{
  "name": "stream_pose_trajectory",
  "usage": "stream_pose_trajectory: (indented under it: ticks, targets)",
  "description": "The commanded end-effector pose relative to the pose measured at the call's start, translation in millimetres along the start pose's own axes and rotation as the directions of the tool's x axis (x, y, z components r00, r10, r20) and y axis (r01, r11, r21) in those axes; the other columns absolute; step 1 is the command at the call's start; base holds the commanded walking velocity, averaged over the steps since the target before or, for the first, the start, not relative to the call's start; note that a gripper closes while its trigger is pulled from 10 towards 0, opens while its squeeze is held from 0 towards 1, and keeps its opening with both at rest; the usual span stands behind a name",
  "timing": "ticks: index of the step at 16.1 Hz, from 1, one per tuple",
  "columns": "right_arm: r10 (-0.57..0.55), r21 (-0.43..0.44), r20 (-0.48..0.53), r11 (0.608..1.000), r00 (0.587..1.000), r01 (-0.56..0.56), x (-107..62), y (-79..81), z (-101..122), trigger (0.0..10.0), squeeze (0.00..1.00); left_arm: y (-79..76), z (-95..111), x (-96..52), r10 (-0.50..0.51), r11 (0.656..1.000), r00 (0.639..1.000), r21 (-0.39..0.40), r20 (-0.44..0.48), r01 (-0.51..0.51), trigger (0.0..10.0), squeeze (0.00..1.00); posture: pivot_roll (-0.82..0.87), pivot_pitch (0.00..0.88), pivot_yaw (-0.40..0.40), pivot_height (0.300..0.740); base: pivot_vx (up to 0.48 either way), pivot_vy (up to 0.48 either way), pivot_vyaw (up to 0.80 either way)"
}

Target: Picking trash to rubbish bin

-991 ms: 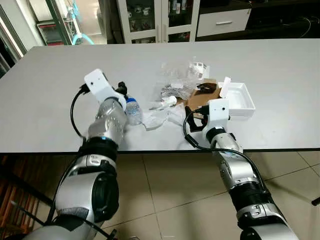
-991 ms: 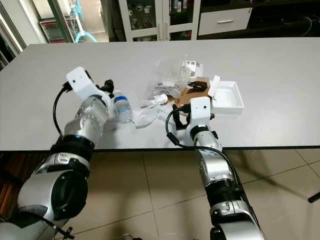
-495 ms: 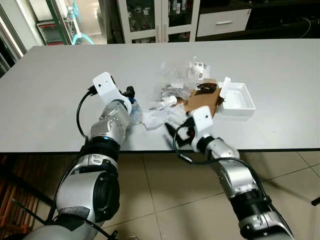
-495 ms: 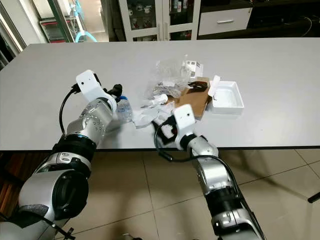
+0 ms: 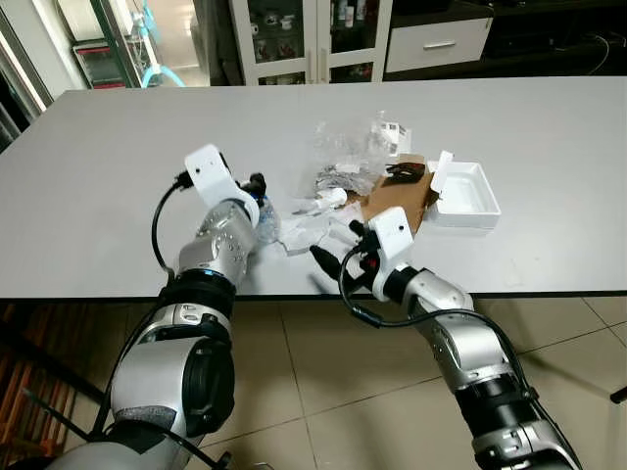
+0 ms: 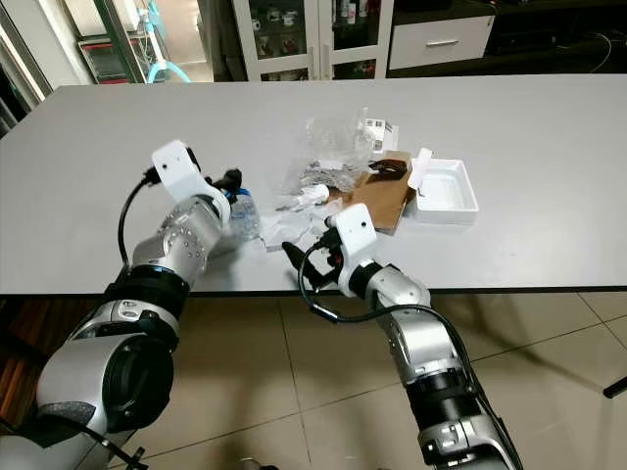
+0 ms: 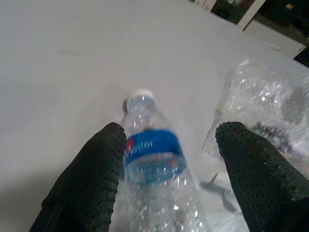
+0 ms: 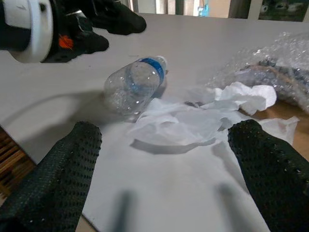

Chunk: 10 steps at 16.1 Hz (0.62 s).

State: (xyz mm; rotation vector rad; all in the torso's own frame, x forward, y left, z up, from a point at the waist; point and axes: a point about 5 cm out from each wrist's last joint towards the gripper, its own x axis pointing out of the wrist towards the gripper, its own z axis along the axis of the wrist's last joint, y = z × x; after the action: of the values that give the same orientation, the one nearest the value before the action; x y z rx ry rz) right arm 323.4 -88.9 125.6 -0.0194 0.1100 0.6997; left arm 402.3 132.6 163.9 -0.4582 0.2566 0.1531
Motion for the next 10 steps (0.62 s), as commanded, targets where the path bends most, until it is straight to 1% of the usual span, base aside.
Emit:
stream_pose_trajectory:
  ticks: [1, 2, 3, 5, 7, 10]
  targets:
    - [0.036, 0.003, 0.005, 0.999, 0.999, -0.036, 0.0, 3.5, 4, 10.0, 0.00, 5.0, -8, 0.5, 0.011, 1.000, 0.999, -0.011, -0.038, -0.011, 10.0, 0.00, -0.08, 0.015, 0.065, 0.740, 0.000, 0.000, 0.00]
    - [0.060, -0.001, -0.008, 0.998, 0.998, -0.060, -1.0, 5.4, 4, 10.0, 0.00, 6.0, -10, 0.6, 0.015, 1.000, 0.999, -0.010, -0.044, -0.015, 10.0, 0.00, -0.09, 0.016, 0.065, 0.740, 0.000, 0.000, 0.00]
    - [0.065, -0.010, -0.015, 0.998, 0.998, -0.065, -2.1, 5.5, 3, 10.0, 0.00, 5.6, -11, 0.4, 0.013, 1.000, 0.999, -0.005, -0.044, -0.013, 10.0, 0.00, -0.09, 0.017, 0.063, 0.740, 0.000, 0.000, 0.00]
    - [0.061, 0.003, -0.043, 0.998, 0.997, -0.061, -2.3, 5.1, 1, 10.0, 0.00, 4.9, -13, 0.2, 0.009, 1.000, 0.999, -0.004, -0.048, -0.009, 10.0, 0.00, -0.08, 0.023, 0.061, 0.740, 0.000, 0.000, 0.00]
    - [0.088, -0.010, -0.083, 0.996, 0.993, -0.089, -2.2, 9.7, -4, 10.0, 0.00, 4.1, -15, 0.3, 0.003, 1.000, 0.999, -0.005, -0.052, -0.003, 10.0, 0.00, -0.08, 0.026, 0.058, 0.740, 0.000, 0.000, 0.00]
    - [0.095, -0.002, -0.091, 0.995, 0.991, -0.095, -2.9, 12.4, -5, 10.0, 0.00, 5.3, -18, 0.4, 0.001, 1.000, 0.998, -0.010, -0.065, -0.001, 10.0, 0.00, -0.08, 0.032, 0.057, 0.740, 0.000, 0.000, 0.00]
